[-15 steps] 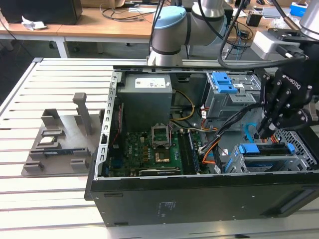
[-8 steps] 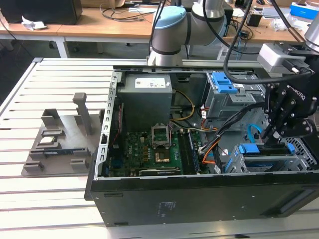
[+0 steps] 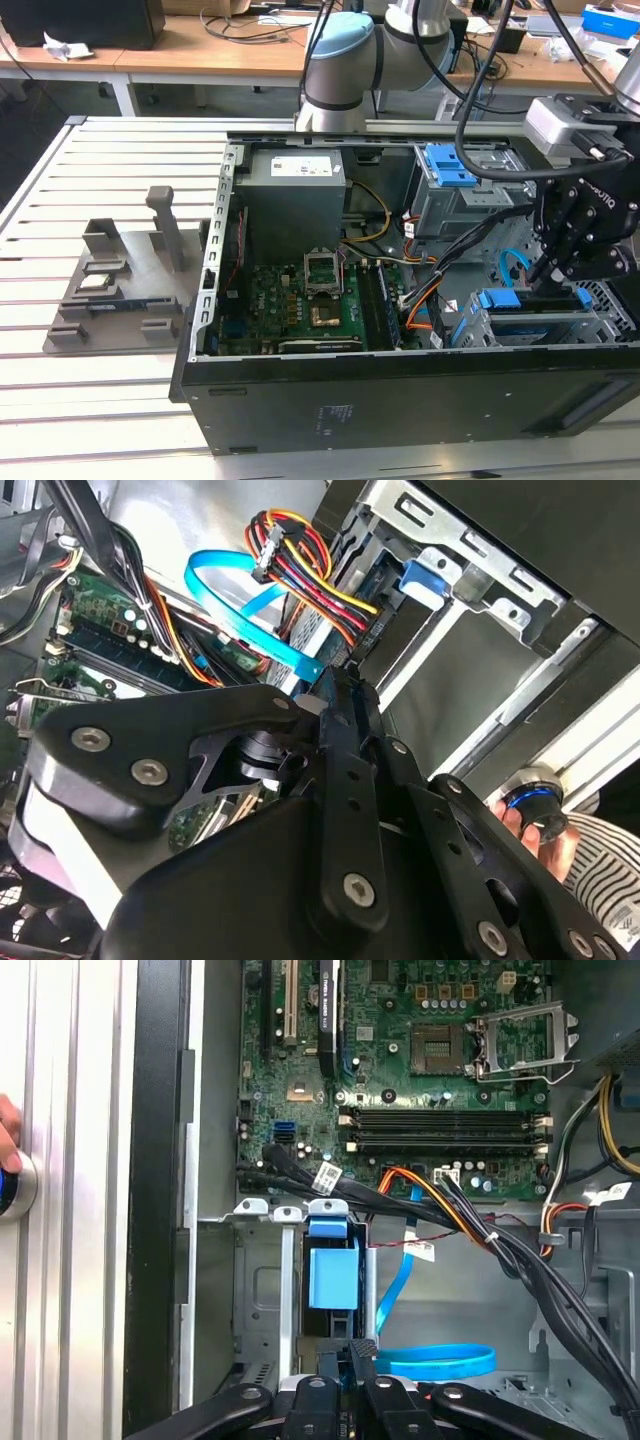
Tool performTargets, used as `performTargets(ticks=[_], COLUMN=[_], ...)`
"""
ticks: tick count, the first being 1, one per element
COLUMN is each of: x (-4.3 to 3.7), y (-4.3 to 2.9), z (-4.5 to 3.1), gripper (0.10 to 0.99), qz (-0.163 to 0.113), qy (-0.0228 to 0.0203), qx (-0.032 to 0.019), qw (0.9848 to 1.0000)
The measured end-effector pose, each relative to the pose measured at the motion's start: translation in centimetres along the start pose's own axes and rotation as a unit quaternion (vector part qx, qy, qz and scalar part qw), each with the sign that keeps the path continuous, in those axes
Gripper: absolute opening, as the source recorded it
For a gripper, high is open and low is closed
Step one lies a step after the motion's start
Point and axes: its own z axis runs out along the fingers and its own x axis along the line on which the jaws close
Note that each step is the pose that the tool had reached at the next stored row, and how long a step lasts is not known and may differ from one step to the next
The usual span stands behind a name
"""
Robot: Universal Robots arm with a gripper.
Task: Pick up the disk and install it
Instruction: 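Insert the second disk wire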
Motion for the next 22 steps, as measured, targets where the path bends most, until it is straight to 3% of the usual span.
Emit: performTargets(ticks=[5, 11, 13, 22], x=[-0.09, -0.07, -0.06, -0.08], y=[-0.28, -0.26, -0.26, -0.29], z=[0.46, 0.13, 0.13, 0.57], gripper=[0.161, 0.161, 0.161, 0.161], qz=[-0.001, -0.002, -0.002, -0.002], qy=[-0.0018, -0.0022, -0.0044, -0.0070], qx=[0.0001, 0.0001, 0.0002, 0.0002], qw=[1.0000, 1.0000, 1.0000, 1.0000])
